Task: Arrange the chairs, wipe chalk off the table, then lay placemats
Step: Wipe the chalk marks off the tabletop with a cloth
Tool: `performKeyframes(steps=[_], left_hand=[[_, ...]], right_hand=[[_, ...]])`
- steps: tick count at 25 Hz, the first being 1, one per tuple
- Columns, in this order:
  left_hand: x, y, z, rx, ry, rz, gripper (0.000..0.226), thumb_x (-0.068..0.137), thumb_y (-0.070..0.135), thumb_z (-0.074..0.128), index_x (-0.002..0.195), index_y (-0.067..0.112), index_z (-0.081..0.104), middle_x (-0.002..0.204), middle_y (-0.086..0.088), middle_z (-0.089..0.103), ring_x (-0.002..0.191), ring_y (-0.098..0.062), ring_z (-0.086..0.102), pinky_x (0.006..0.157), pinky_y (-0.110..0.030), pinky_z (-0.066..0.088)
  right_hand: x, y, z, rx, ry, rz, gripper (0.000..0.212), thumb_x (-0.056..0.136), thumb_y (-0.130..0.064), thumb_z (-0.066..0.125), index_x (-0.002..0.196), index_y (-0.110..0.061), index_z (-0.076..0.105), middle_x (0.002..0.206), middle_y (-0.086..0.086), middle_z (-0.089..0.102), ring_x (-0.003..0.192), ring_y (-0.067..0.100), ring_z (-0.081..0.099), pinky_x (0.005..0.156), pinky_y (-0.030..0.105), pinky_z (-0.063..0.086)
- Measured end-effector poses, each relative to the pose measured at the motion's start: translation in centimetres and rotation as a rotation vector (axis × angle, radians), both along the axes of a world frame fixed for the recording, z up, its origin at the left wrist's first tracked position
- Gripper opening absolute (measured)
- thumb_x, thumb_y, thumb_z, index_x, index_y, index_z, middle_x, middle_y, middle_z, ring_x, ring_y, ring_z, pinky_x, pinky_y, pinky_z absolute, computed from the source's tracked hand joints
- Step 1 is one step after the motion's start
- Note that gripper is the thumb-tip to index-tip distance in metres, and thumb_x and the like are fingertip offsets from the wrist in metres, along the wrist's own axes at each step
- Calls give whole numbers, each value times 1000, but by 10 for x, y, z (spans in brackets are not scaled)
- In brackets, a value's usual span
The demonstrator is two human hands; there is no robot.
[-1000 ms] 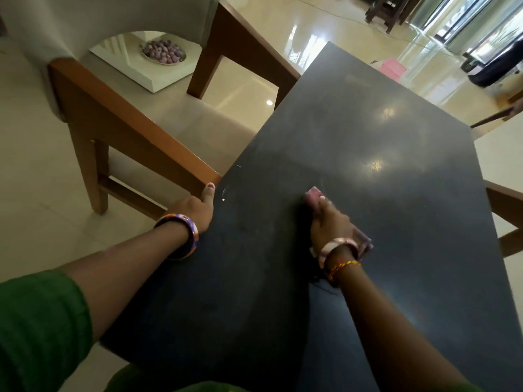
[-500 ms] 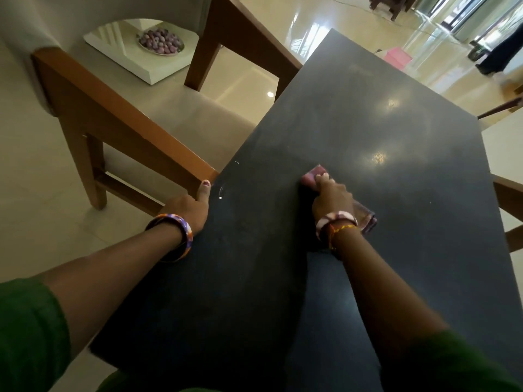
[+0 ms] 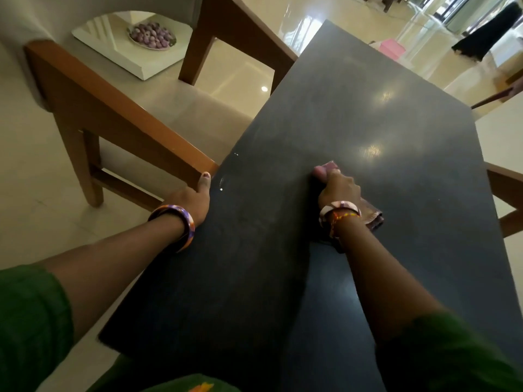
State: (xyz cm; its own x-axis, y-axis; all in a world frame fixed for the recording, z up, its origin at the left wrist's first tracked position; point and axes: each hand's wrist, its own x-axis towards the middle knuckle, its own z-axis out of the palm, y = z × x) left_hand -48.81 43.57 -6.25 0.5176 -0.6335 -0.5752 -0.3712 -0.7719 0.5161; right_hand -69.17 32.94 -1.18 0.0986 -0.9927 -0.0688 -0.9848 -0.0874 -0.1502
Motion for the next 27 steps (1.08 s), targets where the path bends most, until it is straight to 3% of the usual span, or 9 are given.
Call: performKeyframes(steps=[5,8,10,12,17,19,23,27], left_hand=[[0,0,0,-9,0,-5,79,94,58,9,109,-3,57,85,-16,56,83,-28,54,75,-37,40],[0,-2,-2,-14,-8,15,80,94,58,10,110,-4,58,87,-18,58,81,-28,56,75,-36,41],[-1,-2,-3,-14,-15,31,79,94,57,11,109,-4,58,81,-16,55,77,-27,54,74,-36,39],[-1,-1,-6,-23,-18,49,76,95,56,13,111,-4,57,80,-14,52,76,-24,49,73,-35,36],[0,-3,-7,-12,27,63,76,95,56,11,118,-2,55,93,-16,56,88,-28,53,79,-37,38],[-1,-3,-3,-10,40,69,75,95,55,11,120,-1,53,91,-14,54,88,-26,52,79,-36,37],[13,13,-1,-42,266,-26,76,93,59,9,130,6,49,122,-13,56,111,-26,54,100,-36,36],[28,60,-2,52,489,-38,72,93,59,9,129,12,50,120,-7,59,109,-20,56,102,-29,35]], right_hand=[[-16,81,-19,-86,18,185,41,97,-6,35,138,-9,40,138,11,49,123,27,50,100,32,37],[-20,23,-18,-63,50,160,41,98,-9,36,138,-13,42,139,13,48,124,32,48,101,33,34],[-15,-13,-10,-38,-11,79,36,96,-10,40,126,-21,54,132,13,52,118,36,51,95,35,39],[-8,-17,-12,-62,2,53,34,94,-6,38,120,-19,57,128,14,52,115,37,52,92,37,42],[13,68,-34,-70,-60,40,49,95,-1,31,144,-7,30,150,13,32,137,30,33,111,37,26],[21,54,-31,-64,-59,56,49,94,0,33,143,-6,33,151,14,32,138,29,31,112,36,25],[57,0,-19,-13,-91,103,39,90,1,39,127,-5,50,137,18,45,128,33,40,107,41,32],[92,-12,-8,6,-107,233,44,90,1,42,132,-11,48,136,14,46,126,31,42,105,40,32]])
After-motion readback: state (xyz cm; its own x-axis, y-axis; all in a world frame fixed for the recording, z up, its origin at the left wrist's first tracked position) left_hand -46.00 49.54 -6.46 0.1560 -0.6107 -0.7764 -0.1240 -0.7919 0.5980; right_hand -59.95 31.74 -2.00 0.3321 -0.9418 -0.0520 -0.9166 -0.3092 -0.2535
